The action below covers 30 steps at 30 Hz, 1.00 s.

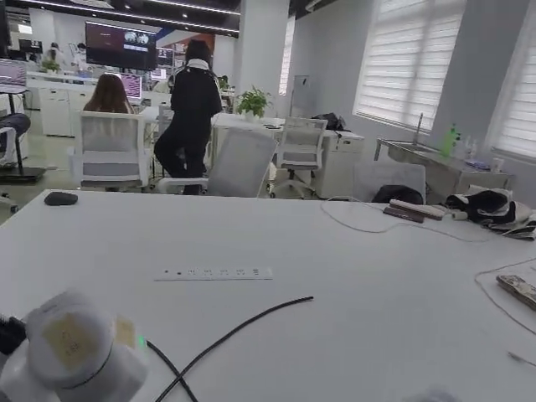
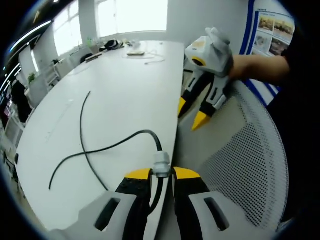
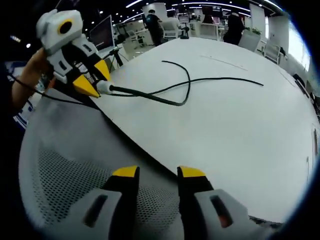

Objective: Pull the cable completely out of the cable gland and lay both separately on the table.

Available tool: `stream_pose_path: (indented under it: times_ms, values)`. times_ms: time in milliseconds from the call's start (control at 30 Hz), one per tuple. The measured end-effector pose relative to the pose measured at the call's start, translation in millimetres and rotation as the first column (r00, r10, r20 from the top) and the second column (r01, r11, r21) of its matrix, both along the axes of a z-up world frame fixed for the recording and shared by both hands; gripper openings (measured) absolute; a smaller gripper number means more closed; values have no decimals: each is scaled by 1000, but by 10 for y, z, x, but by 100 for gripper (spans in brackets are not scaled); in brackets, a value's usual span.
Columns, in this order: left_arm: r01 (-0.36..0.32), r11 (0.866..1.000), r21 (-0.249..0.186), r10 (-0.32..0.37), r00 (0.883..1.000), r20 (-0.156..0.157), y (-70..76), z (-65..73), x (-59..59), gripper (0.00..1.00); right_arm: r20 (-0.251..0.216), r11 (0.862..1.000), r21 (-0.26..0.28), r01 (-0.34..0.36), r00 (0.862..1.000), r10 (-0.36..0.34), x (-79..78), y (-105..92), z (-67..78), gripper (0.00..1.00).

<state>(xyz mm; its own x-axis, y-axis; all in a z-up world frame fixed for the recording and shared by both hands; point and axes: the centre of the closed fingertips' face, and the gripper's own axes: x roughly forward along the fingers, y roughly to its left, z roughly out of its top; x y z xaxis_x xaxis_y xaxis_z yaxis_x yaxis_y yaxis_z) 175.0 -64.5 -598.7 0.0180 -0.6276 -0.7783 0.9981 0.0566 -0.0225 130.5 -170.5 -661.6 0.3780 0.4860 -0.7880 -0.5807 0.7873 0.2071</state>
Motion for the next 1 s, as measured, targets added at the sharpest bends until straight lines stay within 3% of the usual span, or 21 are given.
stream_pose_path:
  times_ms: [100,167,233,300,400,433,467,533,567,633,800,1000]
  values:
    - [8,1000,-5,-8,1000,14,44,86,-31,17,42,996,26,-80,996,79,95,117,204,32]
    - [7,1000,-12,-7,1000,24,65,140,-45,17,90,988,59,-140,987,134,214,243,422,31]
    - [18,1000,-7,-18,999,38,94,170,-74,17,150,971,93,-222,967,207,327,422,667,32]
    - [25,1000,-2,-25,998,62,127,205,-94,17,193,938,129,-322,936,295,394,637,891,31]
    - [40,999,-8,-39,996,80,160,266,-140,17,223,868,155,-471,873,434,435,948,1090,30]
    - [47,999,-13,-46,995,87,160,284,-153,17,219,848,161,-504,857,467,427,1017,1112,29]
    - [57,998,-19,-55,993,100,159,308,-164,17,212,820,176,-545,834,509,405,1121,1126,30]
    - [63,998,-17,-60,992,108,169,325,-177,17,187,785,192,-589,807,560,370,1223,1109,30]
    - [72,997,-13,-70,990,121,174,331,-180,17,165,758,196,-623,782,600,336,1268,1076,30]
    - [83,997,-5,-81,987,135,182,335,-189,17,134,725,187,-662,749,649,294,1299,1013,30]
    - [88,996,-3,-87,986,144,180,317,-196,17,85,715,158,-681,731,677,301,1297,884,28]
    - [107,994,-8,-105,982,157,141,316,-234,17,50,681,151,-717,694,719,200,1285,829,22]
